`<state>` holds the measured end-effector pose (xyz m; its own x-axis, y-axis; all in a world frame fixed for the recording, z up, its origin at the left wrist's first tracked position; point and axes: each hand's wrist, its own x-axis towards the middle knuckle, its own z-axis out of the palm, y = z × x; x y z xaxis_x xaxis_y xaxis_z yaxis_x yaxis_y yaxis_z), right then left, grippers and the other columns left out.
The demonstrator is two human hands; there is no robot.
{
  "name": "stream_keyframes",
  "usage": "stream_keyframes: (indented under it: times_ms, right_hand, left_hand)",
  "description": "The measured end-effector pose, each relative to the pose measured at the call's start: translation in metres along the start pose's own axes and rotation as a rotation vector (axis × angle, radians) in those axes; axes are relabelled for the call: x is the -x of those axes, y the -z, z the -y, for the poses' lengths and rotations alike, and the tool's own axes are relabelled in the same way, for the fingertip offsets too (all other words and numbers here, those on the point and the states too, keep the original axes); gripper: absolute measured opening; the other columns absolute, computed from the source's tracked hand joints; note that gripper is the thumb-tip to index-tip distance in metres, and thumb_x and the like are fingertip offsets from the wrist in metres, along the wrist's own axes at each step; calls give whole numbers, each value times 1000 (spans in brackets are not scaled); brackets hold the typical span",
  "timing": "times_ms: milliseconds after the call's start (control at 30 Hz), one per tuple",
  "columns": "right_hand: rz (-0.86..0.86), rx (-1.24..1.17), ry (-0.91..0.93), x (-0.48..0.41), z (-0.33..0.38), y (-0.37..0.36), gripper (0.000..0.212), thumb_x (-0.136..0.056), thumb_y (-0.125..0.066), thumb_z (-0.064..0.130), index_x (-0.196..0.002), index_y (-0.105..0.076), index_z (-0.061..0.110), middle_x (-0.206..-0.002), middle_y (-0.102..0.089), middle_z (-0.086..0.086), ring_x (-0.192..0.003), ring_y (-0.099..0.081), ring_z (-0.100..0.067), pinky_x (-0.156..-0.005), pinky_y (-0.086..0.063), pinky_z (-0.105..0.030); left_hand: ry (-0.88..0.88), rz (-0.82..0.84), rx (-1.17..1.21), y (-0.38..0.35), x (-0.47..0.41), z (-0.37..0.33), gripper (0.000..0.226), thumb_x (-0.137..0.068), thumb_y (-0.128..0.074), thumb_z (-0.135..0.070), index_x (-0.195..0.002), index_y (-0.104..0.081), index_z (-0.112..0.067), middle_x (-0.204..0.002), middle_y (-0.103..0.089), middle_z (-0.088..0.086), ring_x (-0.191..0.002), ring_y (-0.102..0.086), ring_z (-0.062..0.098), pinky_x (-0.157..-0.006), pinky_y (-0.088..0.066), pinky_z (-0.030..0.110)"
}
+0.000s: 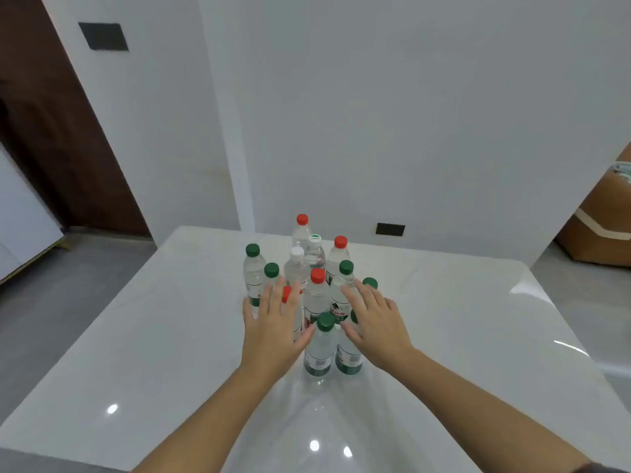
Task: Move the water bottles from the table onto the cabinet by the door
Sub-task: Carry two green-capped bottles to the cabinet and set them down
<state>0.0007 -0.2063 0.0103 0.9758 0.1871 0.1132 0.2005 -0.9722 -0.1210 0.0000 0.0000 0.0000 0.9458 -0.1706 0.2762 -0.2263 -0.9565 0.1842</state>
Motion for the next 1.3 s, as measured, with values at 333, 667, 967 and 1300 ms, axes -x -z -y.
stream_keyframes:
  times_ms: [333,667,967,1300]
  right_hand:
    - [67,-301,-42,-1,-18,-19,44,-101,-46,34,-143,-36,21,-133,-53,2,-110,-57,-19,-83,-47,-31]
    - [125,-399,-37,7,-16,-22,34,-100,-49,35,-129,-43,19,-114,-62,1,-92,-60,-21,-71,-40,-27]
    - [106,-442,32,11,6,-31,36,-97,-54,38,-128,-45,22,-118,-63,1,-95,-62,-18,-81,-53,-31]
    - [231,-866,-165,30,-10,-66,75,-81,-75,40,-141,-31,36,-144,-45,13,-130,-44,-7,-108,-38,-30]
  left_hand:
    - [-137,162,244,-23,-11,-21,47,-91,-53,-51,-129,-48,-26,-115,-55,-12,-97,-55,7,-72,-42,18]
    - [114,195,575,-16,-5,-21,15,-87,-67,-31,-95,-57,-22,-78,-51,-10,-69,-47,5,-60,-36,19]
    - [204,151,571,-9,35,8,17,-87,-67,-31,-99,-57,-26,-86,-55,-13,-72,-50,5,-62,-39,15]
    - [423,104,709,-39,66,17,66,-73,-81,-35,-126,-43,-39,-88,-48,-7,-74,-48,8,-65,-42,17]
